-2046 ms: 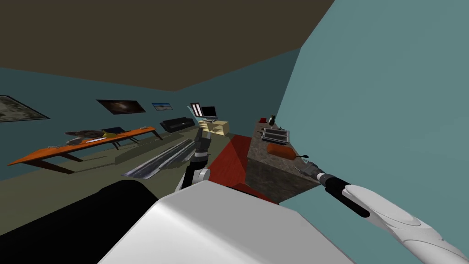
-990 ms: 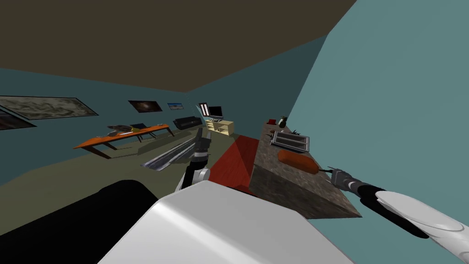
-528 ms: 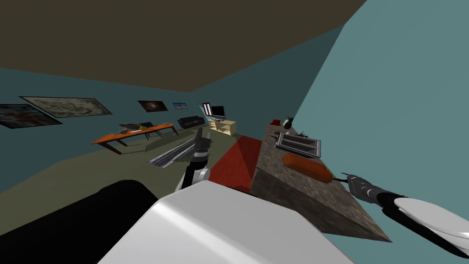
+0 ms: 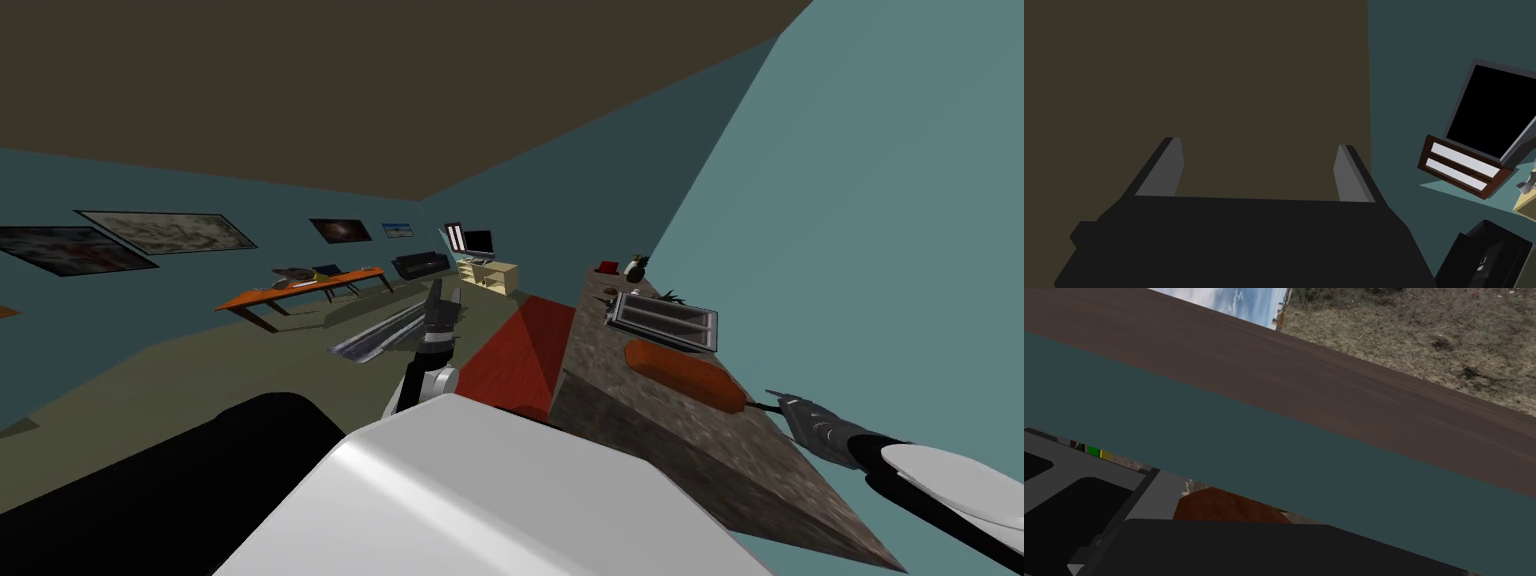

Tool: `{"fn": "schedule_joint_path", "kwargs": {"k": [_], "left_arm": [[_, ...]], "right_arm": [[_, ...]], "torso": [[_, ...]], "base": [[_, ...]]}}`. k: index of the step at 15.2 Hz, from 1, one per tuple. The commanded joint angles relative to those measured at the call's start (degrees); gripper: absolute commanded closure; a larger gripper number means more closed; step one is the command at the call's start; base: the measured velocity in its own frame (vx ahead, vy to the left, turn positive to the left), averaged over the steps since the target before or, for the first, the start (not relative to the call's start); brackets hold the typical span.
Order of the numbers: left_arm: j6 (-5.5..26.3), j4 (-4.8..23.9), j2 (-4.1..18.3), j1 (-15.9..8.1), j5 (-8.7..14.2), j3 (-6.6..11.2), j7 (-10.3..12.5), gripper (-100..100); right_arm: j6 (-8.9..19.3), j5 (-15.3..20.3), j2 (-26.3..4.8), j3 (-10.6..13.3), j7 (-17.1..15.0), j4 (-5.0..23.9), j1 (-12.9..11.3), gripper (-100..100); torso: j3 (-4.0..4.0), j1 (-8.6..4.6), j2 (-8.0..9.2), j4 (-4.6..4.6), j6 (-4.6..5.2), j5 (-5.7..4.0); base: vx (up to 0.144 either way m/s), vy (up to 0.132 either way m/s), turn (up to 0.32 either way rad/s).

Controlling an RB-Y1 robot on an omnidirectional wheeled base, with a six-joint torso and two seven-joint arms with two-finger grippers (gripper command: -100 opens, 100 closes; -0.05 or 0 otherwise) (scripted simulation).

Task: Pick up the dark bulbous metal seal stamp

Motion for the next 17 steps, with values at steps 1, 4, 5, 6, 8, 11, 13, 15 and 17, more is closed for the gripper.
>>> {"fn": "schedule_joint_path", "kwargs": {"k": [1,4,5,6,8,11,13,15,17], "left_arm": [[0.0,0.0,0.0,0.0,0.0,0.0,0.0,0],[0.0,0.0,0.0,-0.01,0.0,0.0,0.0,0],[0.0,0.0,0.0,-0.01,0.0,0.0,0.0,0],[0.0,0.0,0.0,-0.01,0.0,0.0,0.0,0],[0.0,0.0,0.0,-0.01,0.0,0.0,0.0,0],[0.0,0.0,0.0,-0.01,0.0,0.0,0.0,0],[0.0,0.0,0.0,0.0,0.0,0.0,0.0,0],[0.0,0.0,0.0,-0.01,0.0,0.0,0.0,0],[0.0,0.0,0.0,-0.01,0.0,0.0,0.0,0]], "right_arm": [[0.0,0.0,0.0,0.0,0.0,0.0,0.0,-100],[1.76,-4.02,-0.29,5.23,-0.81,2.09,-3.09,-100],[1.76,-4.09,-0.29,6.46,-0.81,2.09,-3.09,-100],[1.76,-4.09,-0.29,7.2,-0.81,2.09,-3.09,-100],[2.69,-6.15,-0.45,10.08,-1.39,3.02,-4.58,-100],[3.62,-8.21,-0.62,13.28,-1.96,3.94,-6.07,-100],[4.55,-10.26,-0.78,15.73,-2.54,4.86,-7.57,-100],[4.55,-10.26,-0.78,18.0,-2.54,4.86,-7.57,-100],[5.48,-12.32,-0.94,20.7,-3.12,5.79,-9.06,-100]], "torso": [[0.0,0.0,0.0,0.0,0.0,0.0],[0.05,-0.07,0.09,0.02,-0.02,-0.01],[0.08,-0.1,0.13,0.03,-0.03,-0.02],[0.1,-0.13,0.17,0.04,-0.01,-0.03],[0.1,-0.14,0.17,0.04,-0.02,-0.03],[0.09,-0.12,0.16,0.04,-0.02,-0.02],[0.09,-0.12,0.14,0.04,0.0,-0.03],[0.09,-0.11,0.16,0.04,-0.01,-0.03],[0.1,-0.12,0.17,0.04,-0.01,-0.02]], "base": [[0.0,0.0,0.0],[-0.03,-0.021,0.051],[-0.044,-0.035,0.055],[-0.031,-0.033,0.014],[-0.035,-0.029,0.039],[-0.03,-0.026,0.037],[-0.027,-0.023,0.025],[-0.032,-0.022,0.032],[-0.039,-0.03,0.043]]}}
